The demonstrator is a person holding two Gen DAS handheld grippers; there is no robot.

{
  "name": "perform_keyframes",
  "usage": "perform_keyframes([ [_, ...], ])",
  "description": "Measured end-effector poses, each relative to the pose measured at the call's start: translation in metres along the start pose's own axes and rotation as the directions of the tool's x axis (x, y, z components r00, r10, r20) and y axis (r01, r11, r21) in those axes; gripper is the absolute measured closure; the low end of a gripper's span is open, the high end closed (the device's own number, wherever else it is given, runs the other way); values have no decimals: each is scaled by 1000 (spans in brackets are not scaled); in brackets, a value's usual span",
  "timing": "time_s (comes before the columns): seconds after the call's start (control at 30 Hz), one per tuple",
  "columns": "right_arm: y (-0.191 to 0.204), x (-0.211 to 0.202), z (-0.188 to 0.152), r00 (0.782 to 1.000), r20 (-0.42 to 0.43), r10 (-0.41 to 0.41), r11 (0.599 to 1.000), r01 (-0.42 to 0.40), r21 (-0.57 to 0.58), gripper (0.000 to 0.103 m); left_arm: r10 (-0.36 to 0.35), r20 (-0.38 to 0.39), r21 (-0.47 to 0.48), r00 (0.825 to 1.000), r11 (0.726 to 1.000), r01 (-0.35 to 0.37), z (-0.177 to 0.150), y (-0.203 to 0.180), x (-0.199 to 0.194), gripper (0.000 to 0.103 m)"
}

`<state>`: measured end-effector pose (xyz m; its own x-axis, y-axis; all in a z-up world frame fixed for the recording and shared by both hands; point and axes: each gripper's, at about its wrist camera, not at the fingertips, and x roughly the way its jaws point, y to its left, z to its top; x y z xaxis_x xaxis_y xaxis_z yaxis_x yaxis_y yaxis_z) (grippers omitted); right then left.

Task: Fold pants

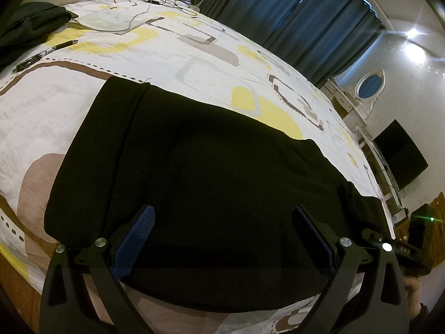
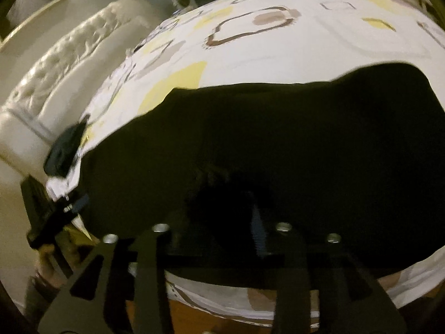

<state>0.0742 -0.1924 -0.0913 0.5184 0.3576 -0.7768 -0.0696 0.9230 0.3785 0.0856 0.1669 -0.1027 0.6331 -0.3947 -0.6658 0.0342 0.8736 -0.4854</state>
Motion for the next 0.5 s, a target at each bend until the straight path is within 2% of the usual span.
perform_keyframes([
  [0.07,13,2,-3,999,-17,-30,998,29,-58,44,1,-1,0,1000,1000,-1,0,0,0,5],
  [0.13,23,3,-7,998,-20,-56,993,53,-102,39,-1,-1,-3,1000,1000,1,1,0,0,5],
  [0.37,46,4,-21,992,-36,-118,971,108,-215,30,-21,1,-50,1000,999,21,5,4,-14,5],
  [0.5,53,6,-24,989,-46,-138,959,121,-257,26,5,62,-109,998,994,2,8,15,-41,5],
])
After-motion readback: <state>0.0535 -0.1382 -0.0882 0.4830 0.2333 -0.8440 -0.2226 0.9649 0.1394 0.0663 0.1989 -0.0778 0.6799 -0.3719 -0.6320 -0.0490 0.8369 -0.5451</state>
